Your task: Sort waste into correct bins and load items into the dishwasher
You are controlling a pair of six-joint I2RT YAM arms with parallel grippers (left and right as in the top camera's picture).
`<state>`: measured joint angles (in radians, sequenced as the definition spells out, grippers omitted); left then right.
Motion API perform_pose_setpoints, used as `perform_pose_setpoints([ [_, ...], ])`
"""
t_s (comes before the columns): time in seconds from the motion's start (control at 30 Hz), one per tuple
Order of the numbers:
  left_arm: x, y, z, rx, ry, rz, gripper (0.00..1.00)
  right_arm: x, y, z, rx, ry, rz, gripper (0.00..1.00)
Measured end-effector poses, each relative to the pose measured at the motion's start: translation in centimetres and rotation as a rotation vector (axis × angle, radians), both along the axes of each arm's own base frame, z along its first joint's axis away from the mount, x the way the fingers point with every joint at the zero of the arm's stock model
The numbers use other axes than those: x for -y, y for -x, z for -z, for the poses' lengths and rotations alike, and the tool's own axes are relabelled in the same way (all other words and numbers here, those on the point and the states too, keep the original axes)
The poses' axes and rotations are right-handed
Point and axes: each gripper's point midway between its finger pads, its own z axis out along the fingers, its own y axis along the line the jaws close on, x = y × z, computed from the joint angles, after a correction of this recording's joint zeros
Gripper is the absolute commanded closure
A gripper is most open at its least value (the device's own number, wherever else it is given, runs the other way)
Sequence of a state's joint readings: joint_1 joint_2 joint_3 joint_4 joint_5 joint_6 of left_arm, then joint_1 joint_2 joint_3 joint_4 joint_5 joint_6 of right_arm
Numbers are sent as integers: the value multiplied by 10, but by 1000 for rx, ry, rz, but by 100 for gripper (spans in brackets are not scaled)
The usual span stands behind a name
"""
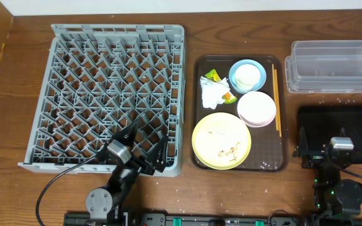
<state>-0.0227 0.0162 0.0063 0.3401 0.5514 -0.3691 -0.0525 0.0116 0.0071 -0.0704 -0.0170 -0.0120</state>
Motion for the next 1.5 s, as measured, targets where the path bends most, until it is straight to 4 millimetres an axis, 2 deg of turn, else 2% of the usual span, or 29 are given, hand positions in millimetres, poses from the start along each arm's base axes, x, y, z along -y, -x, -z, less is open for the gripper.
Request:
perform_pose_setpoints([
  [0.33,-6,-4,3,-17,4,-37,2,0,0,0,0,0,0,1],
  [0.57,-53,-26,37,-152,-9,-338,2,0,0,0,0,0,0,1],
  [0.73,-90,-29,40,-167,10,-552,2,0,0,-6,22,1,0,1],
  [0.87,-104,-29,43,-178,11,-637,2,-1,0,-36,146,8,-6,1],
  [1.0,-110,-28,62,-252,-14,-673,2,-5,12,-97,398,17,-25,1],
  [1.07,-112,-27,72,-292,-30,-682,2,-12,27,-133,559,14,-64,1],
  [1.1,-112,-27,75,-305,-35,-683,2,-17,41,-156,671,18,-93,1],
  [1.17,-112,-26,77,-317,-40,-685,2,-24,68,-190,841,30,-138,1],
  [1.27,-112,-26,78,-329,-45,-685,2,-32,89,-212,961,46,-183,1],
  [1.33,-112,-25,78,-330,-45,-685,2,-37,83,-217,945,48,-216,1],
  [1.4,-112,-25,78,-331,-45,-685,2,-45,69,-224,891,57,-266,1],
  [1.5,-112,-25,77,-333,-46,-685,2,-63,47,-251,831,87,-380,1],
])
